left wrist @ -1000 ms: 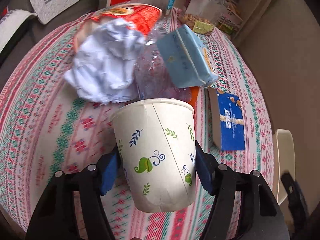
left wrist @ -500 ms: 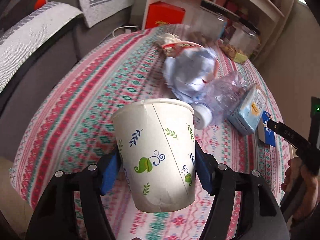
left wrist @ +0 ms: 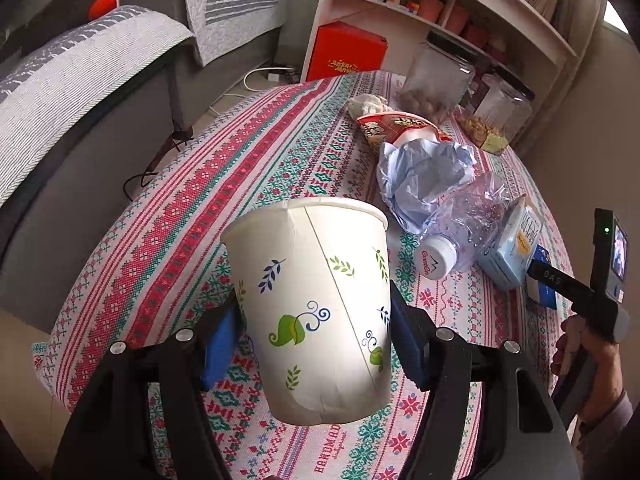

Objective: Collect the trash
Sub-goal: 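Grasp the white paper cup with the left tool while the right tool grasps the blue biscuit box, then carry the blue biscuit box over the white bin and release it with the right tool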

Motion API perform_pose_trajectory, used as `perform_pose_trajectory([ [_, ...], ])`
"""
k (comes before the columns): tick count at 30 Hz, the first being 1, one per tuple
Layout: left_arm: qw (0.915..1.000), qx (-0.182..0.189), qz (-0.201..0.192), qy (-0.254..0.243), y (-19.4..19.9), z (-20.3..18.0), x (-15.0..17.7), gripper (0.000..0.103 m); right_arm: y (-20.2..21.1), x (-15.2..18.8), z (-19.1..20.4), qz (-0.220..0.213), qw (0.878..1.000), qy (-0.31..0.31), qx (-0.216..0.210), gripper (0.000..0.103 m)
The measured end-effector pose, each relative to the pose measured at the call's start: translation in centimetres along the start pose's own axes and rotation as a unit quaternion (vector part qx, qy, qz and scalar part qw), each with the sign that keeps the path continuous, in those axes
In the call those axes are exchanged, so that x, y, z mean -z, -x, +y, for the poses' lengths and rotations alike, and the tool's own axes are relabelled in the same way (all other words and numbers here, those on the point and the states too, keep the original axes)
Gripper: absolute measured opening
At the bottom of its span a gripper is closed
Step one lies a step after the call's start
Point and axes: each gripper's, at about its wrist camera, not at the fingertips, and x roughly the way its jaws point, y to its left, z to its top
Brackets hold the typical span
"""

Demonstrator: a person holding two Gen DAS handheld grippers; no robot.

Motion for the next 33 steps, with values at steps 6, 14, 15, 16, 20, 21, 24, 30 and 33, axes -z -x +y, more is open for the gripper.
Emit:
perform_pose_trajectory([
  [6,0.9998,-0.008,-0.005,0.015,0.2,1.1,0.0,0.065,1.7,0.6,-0.6,-0.012,1.000,-0.017,-0.019,0.052],
  [14,0.9995,-0.012,-0.021,0.018,1.7,0.8,0.6,0.065,5.8,4.6,-0.6,-0.030,0.997,-0.044,-0.047,0.052],
  [15,0.9995,-0.011,-0.022,0.018,2.0,0.6,0.7,0.065,6.3,5.1,-0.5,-0.032,0.997,-0.046,-0.051,0.052],
  [16,0.9995,-0.010,-0.024,0.017,2.3,0.4,0.9,0.065,7.1,5.8,-0.4,-0.036,0.997,-0.047,-0.056,0.053],
  [20,0.9996,-0.007,-0.027,0.010,3.2,-0.5,1.5,0.066,9.3,7.8,0.0,-0.042,0.995,-0.050,-0.074,0.053],
  [21,0.9996,-0.005,-0.027,0.009,3.5,-0.8,1.8,0.066,9.6,8.1,0.0,-0.044,0.995,-0.050,-0.075,0.053],
  [24,0.9996,-0.001,-0.027,0.001,4.2,-1.7,2.5,0.066,11.1,9.3,-0.1,-0.048,0.994,-0.051,-0.083,0.053],
  [30,0.9992,0.011,-0.030,-0.024,5.5,-4.1,3.8,0.066,13.0,10.9,-1.2,-0.060,0.993,-0.051,-0.088,0.053],
  [33,0.9985,0.020,-0.032,-0.039,6.1,-5.7,4.2,0.066,13.8,11.4,-2.1,-0.066,0.993,-0.055,-0.085,0.053],
])
